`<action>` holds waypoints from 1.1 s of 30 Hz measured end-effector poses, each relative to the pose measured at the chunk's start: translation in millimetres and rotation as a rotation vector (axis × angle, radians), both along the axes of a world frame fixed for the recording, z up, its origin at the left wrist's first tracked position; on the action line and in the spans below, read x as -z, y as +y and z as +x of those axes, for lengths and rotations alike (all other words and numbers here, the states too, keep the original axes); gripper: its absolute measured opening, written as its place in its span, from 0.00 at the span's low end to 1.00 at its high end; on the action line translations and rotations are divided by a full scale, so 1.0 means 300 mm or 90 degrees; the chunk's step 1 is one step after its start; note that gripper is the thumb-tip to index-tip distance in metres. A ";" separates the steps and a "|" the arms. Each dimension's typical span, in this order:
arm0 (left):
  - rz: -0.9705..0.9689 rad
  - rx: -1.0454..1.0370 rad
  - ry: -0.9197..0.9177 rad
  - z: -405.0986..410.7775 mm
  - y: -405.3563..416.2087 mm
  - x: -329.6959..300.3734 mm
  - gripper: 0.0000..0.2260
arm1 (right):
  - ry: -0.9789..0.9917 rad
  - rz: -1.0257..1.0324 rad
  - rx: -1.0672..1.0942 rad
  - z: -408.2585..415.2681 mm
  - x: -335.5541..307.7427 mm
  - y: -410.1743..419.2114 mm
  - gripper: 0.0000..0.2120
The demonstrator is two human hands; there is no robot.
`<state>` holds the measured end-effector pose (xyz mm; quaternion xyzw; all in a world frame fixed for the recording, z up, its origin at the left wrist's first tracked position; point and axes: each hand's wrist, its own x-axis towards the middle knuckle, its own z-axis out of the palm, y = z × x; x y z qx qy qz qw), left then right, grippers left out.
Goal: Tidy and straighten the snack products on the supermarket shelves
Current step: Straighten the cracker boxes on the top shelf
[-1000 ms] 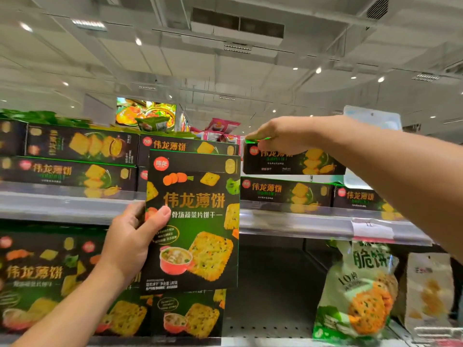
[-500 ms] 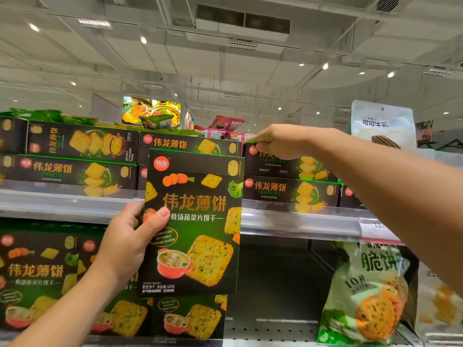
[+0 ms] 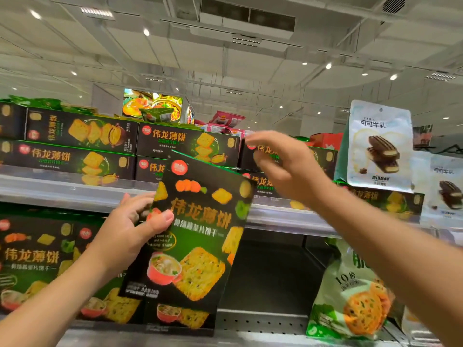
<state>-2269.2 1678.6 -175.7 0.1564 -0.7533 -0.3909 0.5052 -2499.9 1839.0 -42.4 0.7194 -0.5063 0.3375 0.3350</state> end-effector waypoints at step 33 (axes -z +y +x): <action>-0.680 -0.345 -0.287 -0.289 0.070 0.098 0.29 | 0.058 0.079 0.210 -0.192 0.545 0.300 0.34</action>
